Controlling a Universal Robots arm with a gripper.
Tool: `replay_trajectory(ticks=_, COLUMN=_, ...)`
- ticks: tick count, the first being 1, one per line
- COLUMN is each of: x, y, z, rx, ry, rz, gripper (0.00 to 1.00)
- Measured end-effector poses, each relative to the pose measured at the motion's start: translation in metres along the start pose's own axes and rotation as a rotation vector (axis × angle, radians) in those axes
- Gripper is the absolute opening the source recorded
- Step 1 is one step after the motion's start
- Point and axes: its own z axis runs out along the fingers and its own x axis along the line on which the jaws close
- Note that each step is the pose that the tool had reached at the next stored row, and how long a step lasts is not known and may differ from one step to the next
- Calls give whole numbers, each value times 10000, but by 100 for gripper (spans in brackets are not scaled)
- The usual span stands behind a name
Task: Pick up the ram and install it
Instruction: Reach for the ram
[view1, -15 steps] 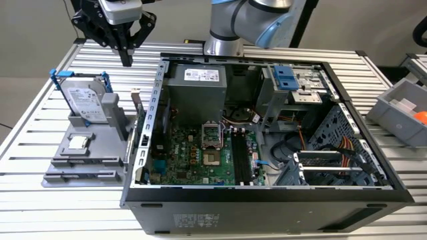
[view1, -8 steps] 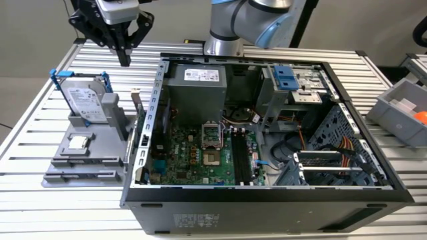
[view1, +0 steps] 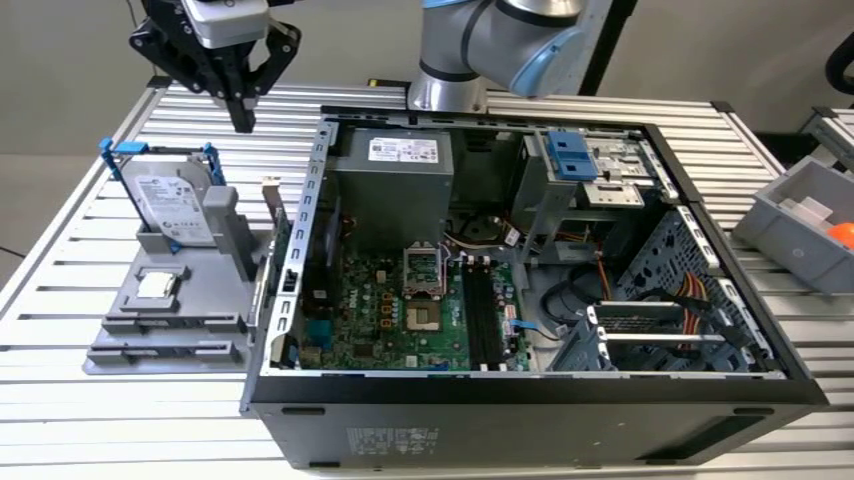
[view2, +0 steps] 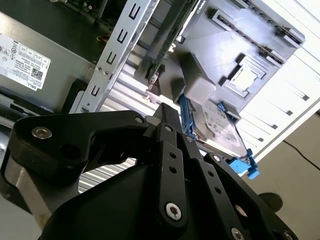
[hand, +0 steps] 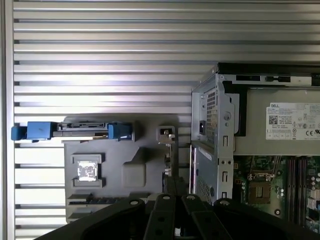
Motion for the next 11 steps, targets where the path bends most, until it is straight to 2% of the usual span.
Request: replay_trajectory(ticks=11, x=116, y=2, z=-2, rx=0, ry=1, rz=-23, gripper=0)
